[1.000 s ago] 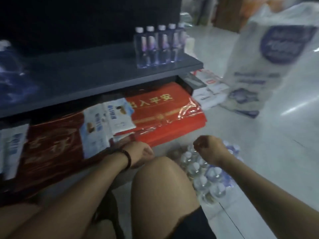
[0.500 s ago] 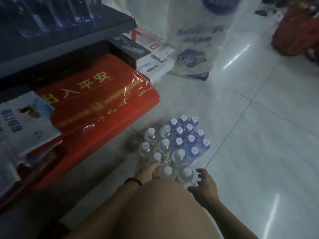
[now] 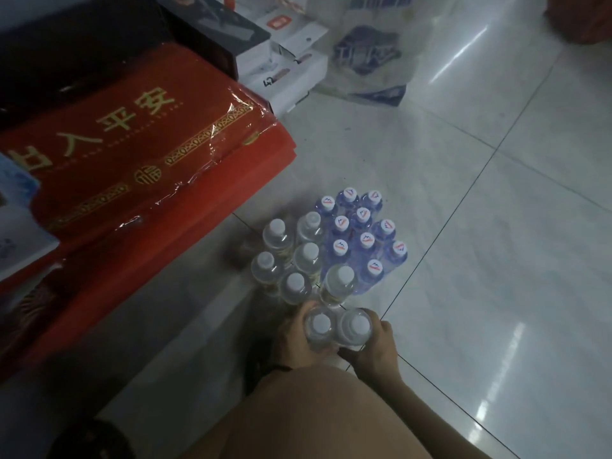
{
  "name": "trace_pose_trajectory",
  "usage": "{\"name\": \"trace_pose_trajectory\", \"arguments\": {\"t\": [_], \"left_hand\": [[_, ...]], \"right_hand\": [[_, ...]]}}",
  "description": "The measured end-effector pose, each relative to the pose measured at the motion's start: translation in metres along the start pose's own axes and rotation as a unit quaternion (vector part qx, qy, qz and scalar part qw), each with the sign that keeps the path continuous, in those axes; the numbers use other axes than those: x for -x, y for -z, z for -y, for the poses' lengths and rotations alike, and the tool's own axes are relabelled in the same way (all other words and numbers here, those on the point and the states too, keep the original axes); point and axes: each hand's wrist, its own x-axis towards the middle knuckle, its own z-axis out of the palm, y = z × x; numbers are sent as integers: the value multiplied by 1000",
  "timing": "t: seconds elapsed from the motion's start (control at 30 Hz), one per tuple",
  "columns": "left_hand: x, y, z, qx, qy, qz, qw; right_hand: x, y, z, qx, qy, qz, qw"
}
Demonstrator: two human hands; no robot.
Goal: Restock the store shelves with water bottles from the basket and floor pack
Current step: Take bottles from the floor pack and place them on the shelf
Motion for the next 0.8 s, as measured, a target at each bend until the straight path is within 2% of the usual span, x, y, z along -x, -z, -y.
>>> {"name": "trace_pose_trajectory", "arguments": {"t": [0.13,0.23,0.3,0.4,0.57,0.63,0.73,0.8], "left_hand": [[-2,-4,-1,19,15,-23,999],[-7,-4,4,38,28,1,999],[-9,1,7,43,41,27,998],[-4,16,8,76,48,69,994],[15,51,-26,273,88,62,956],[22,71,-48,320,68,60,943],[34,107,-81,312,1,45,949],[40,136,-101,357,6,10,934]], "right_hand": [[0,-4,-6,-8,-13,-29,999],[1,0,1,-15,-60,5,998],[3,4,2,-36,-61,21,997],[7,15,5,-93,-41,51,994],[29,41,40,-205,-9,95,974],[36,49,65,-266,17,116,957],[46,63,120,-333,60,152,929],[53,74,161,-346,94,173,918]]}}
